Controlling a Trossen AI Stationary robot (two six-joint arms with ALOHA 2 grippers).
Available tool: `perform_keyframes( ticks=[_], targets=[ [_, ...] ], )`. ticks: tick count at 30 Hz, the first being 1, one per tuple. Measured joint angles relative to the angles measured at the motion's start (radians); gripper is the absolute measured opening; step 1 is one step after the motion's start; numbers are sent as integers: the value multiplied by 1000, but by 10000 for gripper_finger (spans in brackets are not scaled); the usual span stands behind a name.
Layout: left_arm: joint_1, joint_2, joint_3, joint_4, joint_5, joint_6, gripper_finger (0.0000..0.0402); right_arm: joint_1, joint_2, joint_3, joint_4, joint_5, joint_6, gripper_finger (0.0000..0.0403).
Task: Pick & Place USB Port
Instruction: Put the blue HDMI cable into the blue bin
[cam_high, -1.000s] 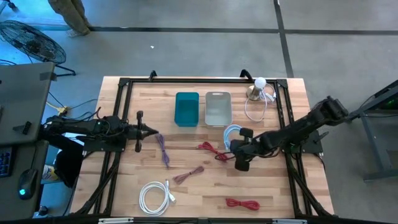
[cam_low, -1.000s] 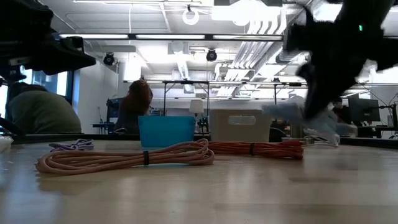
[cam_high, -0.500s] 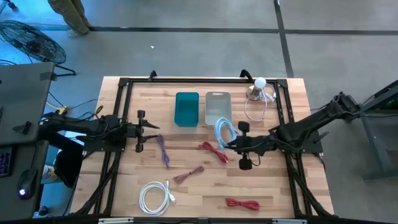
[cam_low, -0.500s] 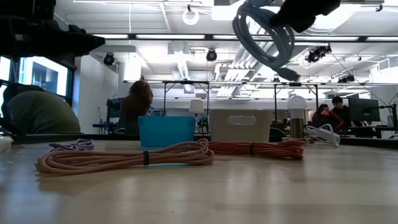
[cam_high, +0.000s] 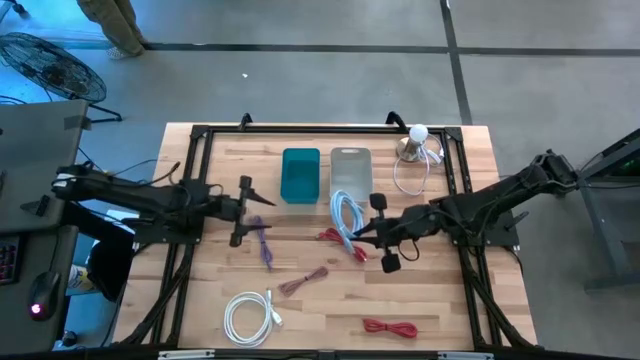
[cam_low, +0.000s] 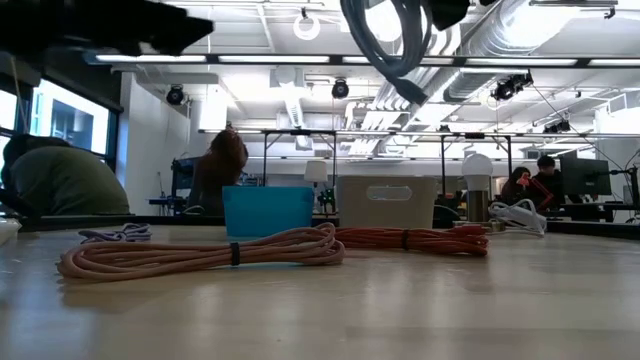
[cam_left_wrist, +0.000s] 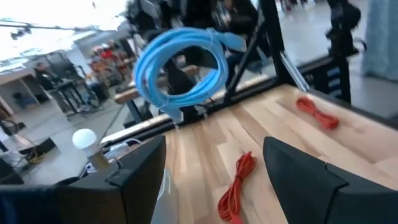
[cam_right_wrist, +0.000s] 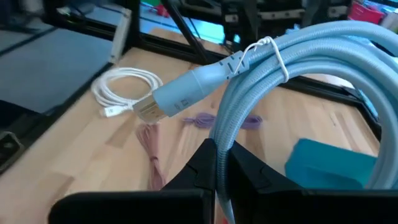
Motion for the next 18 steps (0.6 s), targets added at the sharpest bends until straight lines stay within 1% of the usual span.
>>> perform_keyframes(
  ticks=[4,6,9,11,15,18],
  targets=[
    [0,143,110,-23,5,43,266,-6,0,0,35,-106,-29,10],
    [0,201,161,-45,21,58,266,-5,0,0,46,-176,-30,10],
    [0,270,231,-96,36,101,266,-5,0,0,54,-253,-23,10],
    [0,311,270,-118,45,126,266,-5,0,0,59,-280,-21,10],
    [0,370,317,-119,56,179,266,-5,0,0,59,-292,-18,10],
    [0,400,340,-125,72,184,266,-14,7,0,76,-351,-16,10]
  ],
)
